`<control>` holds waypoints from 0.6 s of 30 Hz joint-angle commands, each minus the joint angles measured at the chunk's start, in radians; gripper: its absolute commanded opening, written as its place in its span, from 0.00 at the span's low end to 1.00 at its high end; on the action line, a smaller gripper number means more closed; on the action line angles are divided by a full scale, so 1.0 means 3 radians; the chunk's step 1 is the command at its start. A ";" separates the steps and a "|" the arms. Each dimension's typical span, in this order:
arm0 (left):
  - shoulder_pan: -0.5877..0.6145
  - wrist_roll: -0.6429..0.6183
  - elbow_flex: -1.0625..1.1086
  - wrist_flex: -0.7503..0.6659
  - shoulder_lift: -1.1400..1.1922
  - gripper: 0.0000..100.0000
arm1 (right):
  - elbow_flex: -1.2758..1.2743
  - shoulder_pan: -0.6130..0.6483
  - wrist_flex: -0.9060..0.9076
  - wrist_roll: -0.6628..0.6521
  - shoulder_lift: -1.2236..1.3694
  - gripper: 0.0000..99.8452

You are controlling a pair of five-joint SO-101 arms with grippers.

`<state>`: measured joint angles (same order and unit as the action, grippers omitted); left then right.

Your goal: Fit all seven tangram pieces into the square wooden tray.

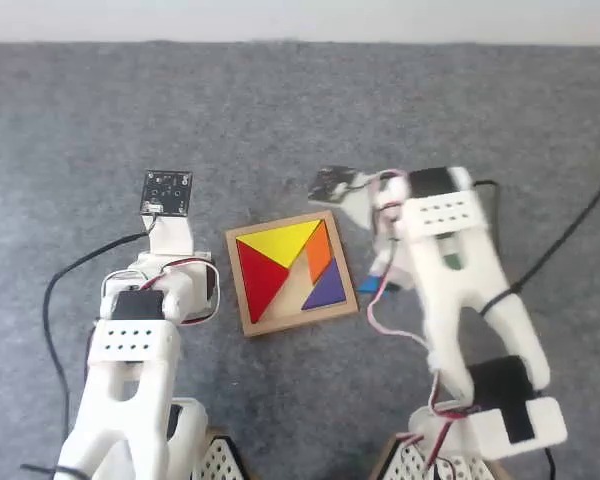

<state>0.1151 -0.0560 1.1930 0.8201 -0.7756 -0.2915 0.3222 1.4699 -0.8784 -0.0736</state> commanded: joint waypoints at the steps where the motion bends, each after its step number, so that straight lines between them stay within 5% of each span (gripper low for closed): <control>1: -0.0010 0.0031 -0.0033 0.0010 -0.0082 0.05 | 0.0097 0.0453 -0.0320 0.0384 -0.0018 0.03; 10: -0.0010 0.0031 -0.0033 0.0010 -0.0087 0.05 | -0.0818 0.1036 -0.1670 0.0517 -0.0013 0.03; 18: -0.0020 0.0031 -0.0033 0.0010 -0.0087 0.05 | -0.1212 0.1107 -0.1849 0.0256 -0.0013 0.10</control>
<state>0.1151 -0.0560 1.1930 0.8201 -0.7756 -0.6490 0.6306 0.9467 -0.7818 -0.0736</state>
